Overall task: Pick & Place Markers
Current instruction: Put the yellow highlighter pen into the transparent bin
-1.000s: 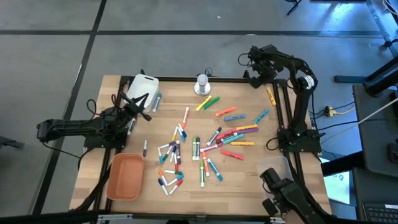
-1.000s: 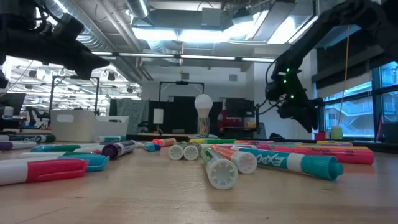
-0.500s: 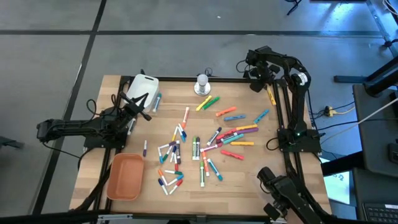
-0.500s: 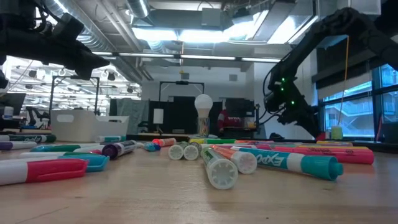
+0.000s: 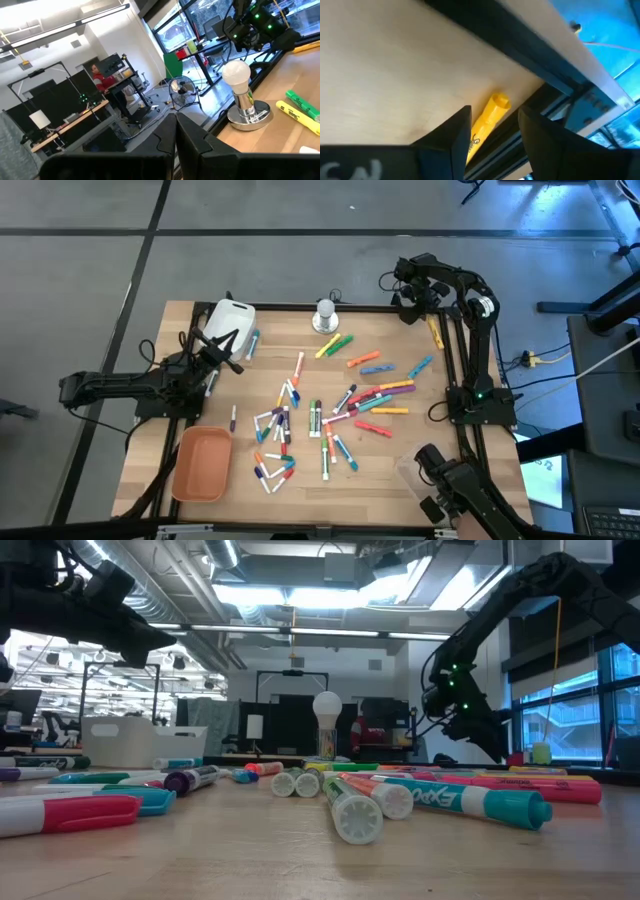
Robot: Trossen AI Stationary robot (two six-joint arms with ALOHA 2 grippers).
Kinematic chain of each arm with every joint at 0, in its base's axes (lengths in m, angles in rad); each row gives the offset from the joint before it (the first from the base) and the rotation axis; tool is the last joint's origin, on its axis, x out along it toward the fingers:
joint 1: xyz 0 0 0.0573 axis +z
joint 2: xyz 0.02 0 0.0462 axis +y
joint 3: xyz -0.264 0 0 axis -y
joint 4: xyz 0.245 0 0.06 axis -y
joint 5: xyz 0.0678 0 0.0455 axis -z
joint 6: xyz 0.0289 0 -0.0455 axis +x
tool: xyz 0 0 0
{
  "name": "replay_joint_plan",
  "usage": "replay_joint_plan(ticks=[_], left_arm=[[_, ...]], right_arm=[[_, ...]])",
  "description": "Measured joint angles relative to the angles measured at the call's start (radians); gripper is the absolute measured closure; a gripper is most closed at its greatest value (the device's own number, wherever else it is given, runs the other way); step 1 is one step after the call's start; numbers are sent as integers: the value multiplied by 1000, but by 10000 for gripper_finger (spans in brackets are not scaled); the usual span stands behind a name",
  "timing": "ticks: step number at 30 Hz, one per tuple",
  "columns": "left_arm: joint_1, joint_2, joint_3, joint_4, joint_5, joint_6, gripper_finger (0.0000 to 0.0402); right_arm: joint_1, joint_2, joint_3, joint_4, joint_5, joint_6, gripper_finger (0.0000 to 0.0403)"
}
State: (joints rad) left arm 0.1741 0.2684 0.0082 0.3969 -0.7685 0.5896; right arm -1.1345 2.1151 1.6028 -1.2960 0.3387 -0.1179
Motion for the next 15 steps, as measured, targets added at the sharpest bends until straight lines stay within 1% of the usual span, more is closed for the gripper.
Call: replay_joint_plan(ticks=[2,5,7,9,10,12,15], left_arm=[[0,0,0,7,0,8,396],[0,0,0,36,0,21,396],[0,0,0,50,0,24,396],[0,0,0,51,-2,15,396],[0,0,0,49,-10,6,396],[0,0,0,40,-39,-21,396],[0,0,0,-7,-82,-54,396]], right_arm=[[-2,-2,24,-15,-9,38,239],[-2,-24,87,-52,-55,79,239],[3,-60,134,-97,-79,92,239],[22,-109,169,-139,-81,105,239],[33,-142,181,-161,-77,112,239],[64,-216,186,-217,-32,163,239],[116,-362,120,-230,43,293,239]])
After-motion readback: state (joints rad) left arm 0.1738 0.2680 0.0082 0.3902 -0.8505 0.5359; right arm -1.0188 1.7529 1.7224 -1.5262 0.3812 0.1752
